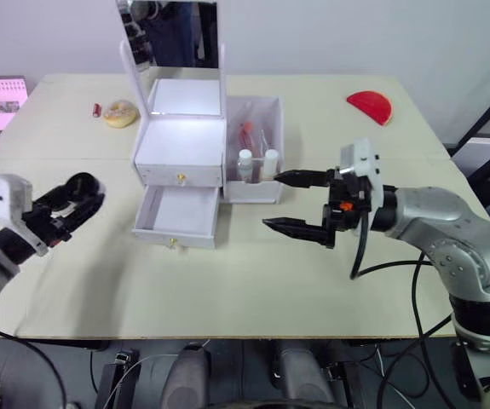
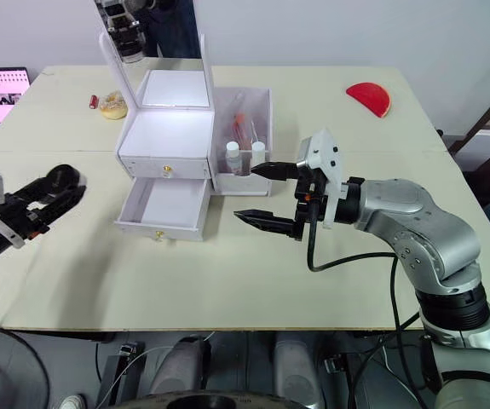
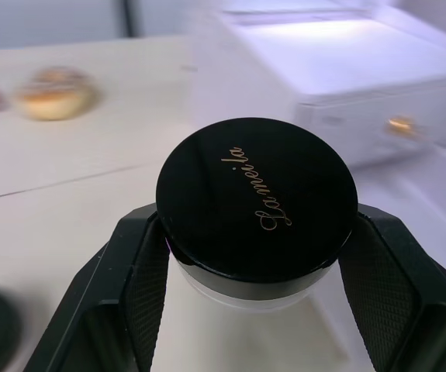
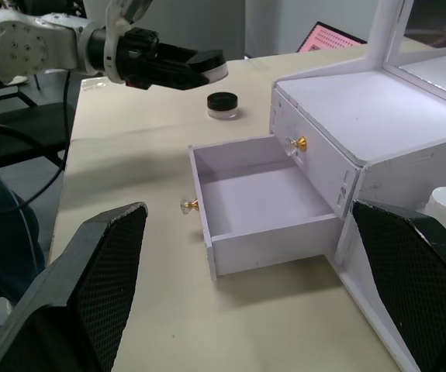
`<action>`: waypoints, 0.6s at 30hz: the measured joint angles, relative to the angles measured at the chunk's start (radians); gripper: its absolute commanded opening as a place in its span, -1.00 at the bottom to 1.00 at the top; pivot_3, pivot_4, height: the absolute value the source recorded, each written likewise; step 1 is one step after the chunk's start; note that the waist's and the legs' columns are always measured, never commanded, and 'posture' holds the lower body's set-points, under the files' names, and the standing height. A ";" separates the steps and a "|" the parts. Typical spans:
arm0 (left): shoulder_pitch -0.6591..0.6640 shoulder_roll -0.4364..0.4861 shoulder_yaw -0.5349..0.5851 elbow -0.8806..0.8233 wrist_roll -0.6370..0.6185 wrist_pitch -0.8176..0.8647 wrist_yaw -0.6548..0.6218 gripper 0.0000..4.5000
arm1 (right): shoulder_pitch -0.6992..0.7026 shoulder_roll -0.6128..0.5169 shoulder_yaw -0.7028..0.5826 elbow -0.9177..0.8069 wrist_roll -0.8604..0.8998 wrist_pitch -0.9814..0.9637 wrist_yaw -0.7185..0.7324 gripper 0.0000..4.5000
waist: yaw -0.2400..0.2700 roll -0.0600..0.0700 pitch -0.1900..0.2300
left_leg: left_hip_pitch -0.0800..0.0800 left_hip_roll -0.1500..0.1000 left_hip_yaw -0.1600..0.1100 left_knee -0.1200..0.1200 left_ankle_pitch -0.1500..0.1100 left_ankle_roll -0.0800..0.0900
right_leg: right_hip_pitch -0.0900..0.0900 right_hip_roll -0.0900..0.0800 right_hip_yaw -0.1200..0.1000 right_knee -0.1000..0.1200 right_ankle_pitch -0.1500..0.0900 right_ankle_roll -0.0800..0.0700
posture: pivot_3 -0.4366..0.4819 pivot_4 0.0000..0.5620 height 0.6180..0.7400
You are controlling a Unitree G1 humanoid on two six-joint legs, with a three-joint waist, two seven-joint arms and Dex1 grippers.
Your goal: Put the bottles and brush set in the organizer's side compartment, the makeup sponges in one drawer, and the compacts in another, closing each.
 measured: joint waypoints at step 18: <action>-0.216 0.033 -0.320 0.189 0.093 -0.010 -0.259 0.17 | 0.015 -0.007 -0.017 -0.057 0.010 0.015 -0.061 1.00 | -0.002 0.001 0.001 | -0.001 0.000 0.000 -0.001 0.000 0.000 | -0.001 0.000 0.000 0.000 0.000 0.001 | -0.05 -0.47 0.99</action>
